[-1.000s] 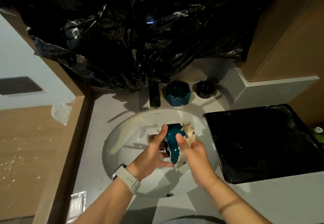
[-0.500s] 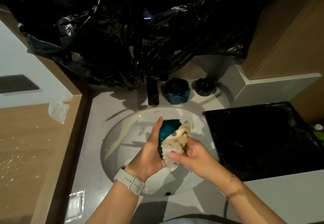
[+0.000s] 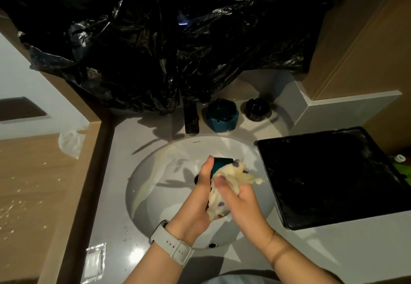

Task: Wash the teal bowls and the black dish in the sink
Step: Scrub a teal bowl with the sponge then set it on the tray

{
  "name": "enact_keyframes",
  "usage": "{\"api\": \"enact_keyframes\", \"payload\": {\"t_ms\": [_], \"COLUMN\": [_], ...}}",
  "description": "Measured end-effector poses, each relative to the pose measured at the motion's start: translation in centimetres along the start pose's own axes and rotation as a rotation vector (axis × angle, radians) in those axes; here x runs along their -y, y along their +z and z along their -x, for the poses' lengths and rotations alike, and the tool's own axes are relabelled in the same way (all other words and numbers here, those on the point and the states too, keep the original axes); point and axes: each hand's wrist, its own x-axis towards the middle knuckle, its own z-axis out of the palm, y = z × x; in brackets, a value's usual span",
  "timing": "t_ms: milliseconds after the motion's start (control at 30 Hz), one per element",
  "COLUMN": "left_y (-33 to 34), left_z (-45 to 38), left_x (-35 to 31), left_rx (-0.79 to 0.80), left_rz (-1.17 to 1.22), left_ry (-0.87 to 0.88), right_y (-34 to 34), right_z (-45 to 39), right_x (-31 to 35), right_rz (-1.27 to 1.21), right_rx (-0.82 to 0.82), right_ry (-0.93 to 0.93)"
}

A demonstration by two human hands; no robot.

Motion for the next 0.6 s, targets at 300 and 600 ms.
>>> {"api": "enact_keyframes", "payload": {"t_ms": [300,600], "left_y": [0.1,-0.3], "left_z": [0.2,1.3], "left_x": [2.0,0.0], "left_rx": [-0.102,-0.057], "left_rz": [-0.3,-0.109], "left_ry": [0.241,0.172], "right_y": [0.0,0.1], "right_z": [-0.6,-0.1], "right_x": [0.5,1.2], "right_rz": [-0.168,-0.08], "right_rx": [-0.094,-0.072], "right_ry": [0.2,0.106]}}
